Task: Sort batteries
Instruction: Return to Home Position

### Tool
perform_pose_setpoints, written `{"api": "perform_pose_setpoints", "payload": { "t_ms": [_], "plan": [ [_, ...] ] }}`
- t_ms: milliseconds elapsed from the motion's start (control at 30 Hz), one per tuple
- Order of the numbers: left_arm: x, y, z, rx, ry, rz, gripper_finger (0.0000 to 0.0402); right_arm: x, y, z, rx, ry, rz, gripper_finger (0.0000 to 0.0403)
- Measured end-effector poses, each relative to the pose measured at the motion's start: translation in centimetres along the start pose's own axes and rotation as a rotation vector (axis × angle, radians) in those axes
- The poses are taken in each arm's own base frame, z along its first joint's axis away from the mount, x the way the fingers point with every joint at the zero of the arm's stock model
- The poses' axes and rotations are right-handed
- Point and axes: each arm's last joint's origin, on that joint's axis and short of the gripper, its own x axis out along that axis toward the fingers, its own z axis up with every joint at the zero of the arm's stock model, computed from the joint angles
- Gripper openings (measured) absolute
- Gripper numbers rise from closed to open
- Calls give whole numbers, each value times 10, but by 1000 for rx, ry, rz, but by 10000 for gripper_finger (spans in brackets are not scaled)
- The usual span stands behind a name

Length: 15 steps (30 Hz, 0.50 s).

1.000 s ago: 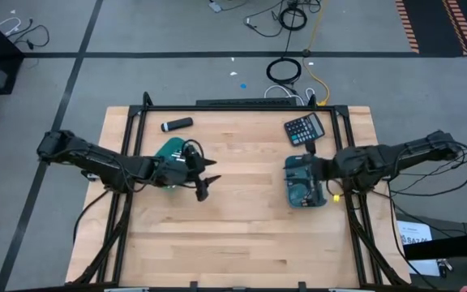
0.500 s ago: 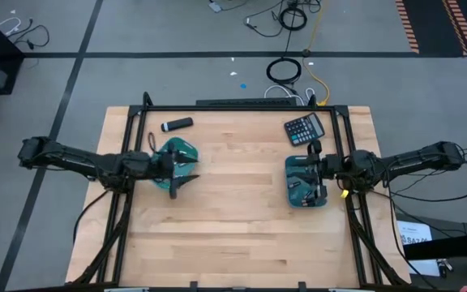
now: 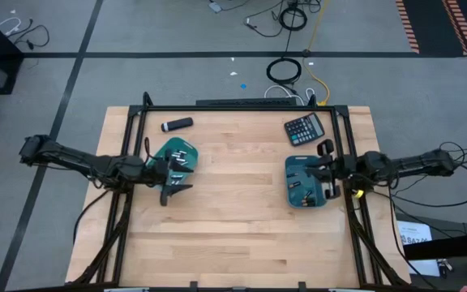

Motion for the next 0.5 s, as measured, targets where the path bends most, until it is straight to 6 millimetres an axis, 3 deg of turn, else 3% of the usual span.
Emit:
{"api": "perform_pose_setpoints", "payload": {
  "t_ms": [500],
  "plan": [
    [-46,5,2,-6,-19,-13,253,-21,-5,3,-19,-29,-108,18]
  ]
}}
